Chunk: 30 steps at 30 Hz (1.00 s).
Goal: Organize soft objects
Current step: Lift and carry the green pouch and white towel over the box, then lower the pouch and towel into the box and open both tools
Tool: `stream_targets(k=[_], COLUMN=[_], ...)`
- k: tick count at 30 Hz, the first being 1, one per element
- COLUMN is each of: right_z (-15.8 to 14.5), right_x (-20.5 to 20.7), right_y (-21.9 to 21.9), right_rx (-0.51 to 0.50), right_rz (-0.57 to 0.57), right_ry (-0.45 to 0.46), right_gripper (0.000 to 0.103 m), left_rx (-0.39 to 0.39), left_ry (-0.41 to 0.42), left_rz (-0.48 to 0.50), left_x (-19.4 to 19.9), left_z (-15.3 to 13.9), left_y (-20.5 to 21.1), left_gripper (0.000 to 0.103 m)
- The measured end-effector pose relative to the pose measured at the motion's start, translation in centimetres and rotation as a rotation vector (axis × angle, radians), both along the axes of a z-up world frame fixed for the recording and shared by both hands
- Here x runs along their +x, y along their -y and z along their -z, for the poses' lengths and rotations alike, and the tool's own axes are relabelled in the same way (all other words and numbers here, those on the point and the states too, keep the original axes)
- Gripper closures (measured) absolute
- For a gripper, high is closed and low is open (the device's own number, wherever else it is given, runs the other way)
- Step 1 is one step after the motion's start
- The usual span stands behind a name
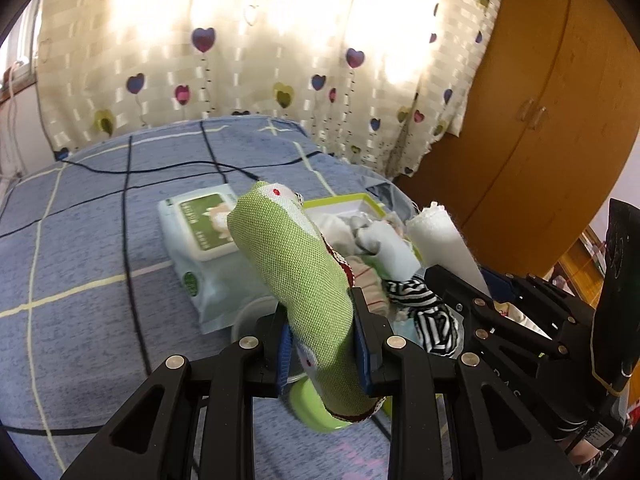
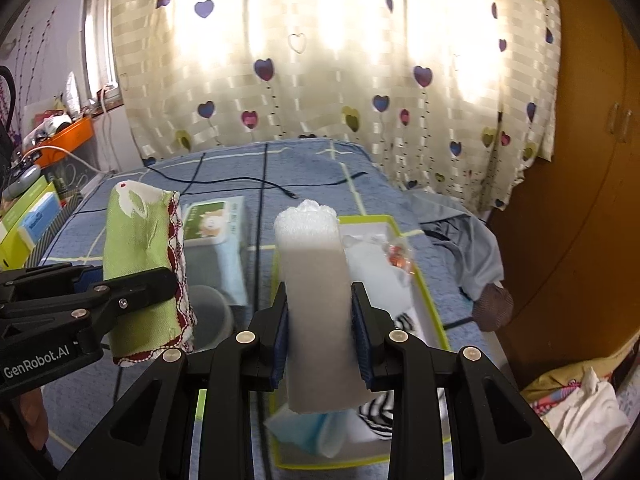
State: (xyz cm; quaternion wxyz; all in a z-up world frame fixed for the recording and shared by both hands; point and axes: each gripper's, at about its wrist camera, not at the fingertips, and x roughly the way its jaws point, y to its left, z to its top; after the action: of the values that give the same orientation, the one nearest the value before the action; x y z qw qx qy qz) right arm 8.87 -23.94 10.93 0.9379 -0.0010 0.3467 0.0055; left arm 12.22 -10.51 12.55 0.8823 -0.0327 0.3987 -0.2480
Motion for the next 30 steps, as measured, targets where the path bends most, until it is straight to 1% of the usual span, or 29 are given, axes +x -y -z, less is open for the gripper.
stream_targets(k=[4, 7, 10, 13, 16, 28, 30], right_z=[0.1, 0.2, 0.4, 0.8, 1.3, 3.8, 4.2], right_x=[-0.2, -0.4, -0.5, -0.5, -0.5, 0.2, 0.2], right_y=[1.4, 2.3, 3.2, 4.0, 4.7, 5.2, 5.0], right_rx=[-0.007, -0.009, -0.009, -0.007, -0.005, 0.024, 0.01], right_rz=[0.03, 0.051, 0.069, 0.087, 0.103, 0.093, 0.094], right_ry=[-0.007, -0.012, -0.021, -0.031, -0.047, -0.108, -0.12], right_gripper=[0.074, 0.074, 0.074, 0.074, 0.074, 0.074, 0.074], left_rx=[-0.007, 0.001, -0.011, 0.002, -0.012, 0.022, 0.035], left_ry=[-0.013, -0.011, -0.037, -0.042, -0.059, -0.095, -0.105], left_rz=[0.043, 0.079, 0.1, 0.113, 0.14, 0.177, 0.173], left_x=[0.7, 1.5, 2.6, 3.9, 5.4, 10.3, 11.0], left_z=[0.0, -0.1, 0.1, 0.3, 0.5, 2.2, 2.6], left_y=[1.5, 2.7, 3.7, 4.8, 5.9, 10.0, 10.4], left_gripper=[0.078, 0.078, 0.078, 0.078, 0.078, 0.078, 0.078])
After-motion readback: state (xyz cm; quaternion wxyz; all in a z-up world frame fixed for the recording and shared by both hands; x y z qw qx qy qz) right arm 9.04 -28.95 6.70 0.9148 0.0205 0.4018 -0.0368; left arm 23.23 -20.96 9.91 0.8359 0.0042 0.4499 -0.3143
